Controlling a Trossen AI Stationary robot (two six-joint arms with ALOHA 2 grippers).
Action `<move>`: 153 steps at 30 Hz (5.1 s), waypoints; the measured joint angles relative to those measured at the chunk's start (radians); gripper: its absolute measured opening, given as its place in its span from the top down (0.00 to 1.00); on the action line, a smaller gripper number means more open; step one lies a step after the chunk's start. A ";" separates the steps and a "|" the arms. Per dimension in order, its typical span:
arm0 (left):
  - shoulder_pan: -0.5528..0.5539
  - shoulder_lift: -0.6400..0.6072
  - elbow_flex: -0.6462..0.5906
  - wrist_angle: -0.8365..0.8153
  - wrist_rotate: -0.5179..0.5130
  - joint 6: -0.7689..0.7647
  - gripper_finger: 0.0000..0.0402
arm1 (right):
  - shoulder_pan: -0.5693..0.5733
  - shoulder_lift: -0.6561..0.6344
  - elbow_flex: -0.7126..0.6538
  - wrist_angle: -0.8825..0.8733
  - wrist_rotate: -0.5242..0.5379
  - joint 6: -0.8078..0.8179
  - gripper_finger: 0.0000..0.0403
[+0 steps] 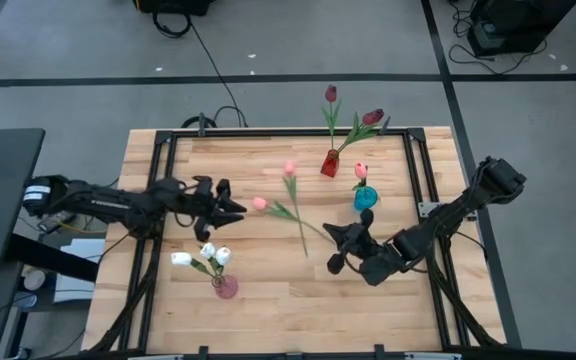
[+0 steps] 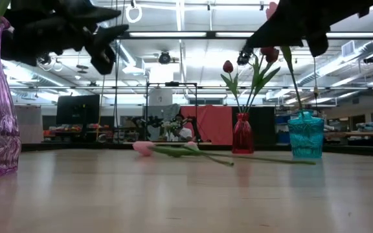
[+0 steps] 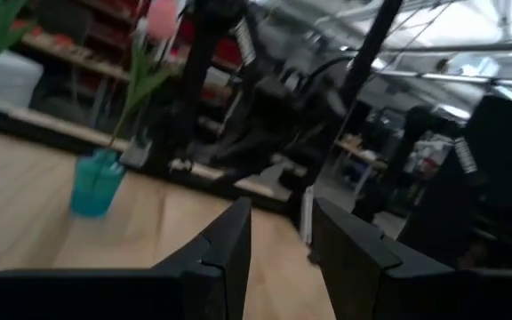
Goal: Sort flowers into vase by color
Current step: Put the left pink tulip into the blue vase
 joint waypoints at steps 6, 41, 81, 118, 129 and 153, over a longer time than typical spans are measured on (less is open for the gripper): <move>-0.023 0.118 0.000 0.003 -0.057 0.009 0.68 | -0.006 0.013 0.001 0.019 -0.253 -0.021 0.98; -0.022 0.229 0.000 0.125 -0.095 0.008 0.68 | -0.382 0.475 0.121 0.152 -0.510 -0.137 0.57; -0.020 0.228 0.000 0.156 -0.042 -0.016 0.68 | -0.317 0.375 0.119 0.020 -0.533 0.003 1.00; -0.020 0.228 0.000 0.155 -0.015 -0.026 0.68 | -0.175 0.222 0.120 0.055 -0.357 -0.039 1.00; 0.043 0.220 0.000 0.156 0.063 -0.053 0.68 | -0.093 0.067 0.120 0.050 -0.287 -0.149 1.00; 0.085 0.050 0.312 -0.493 0.057 0.205 0.68 | -0.062 -0.209 0.120 0.028 -0.275 -0.400 1.00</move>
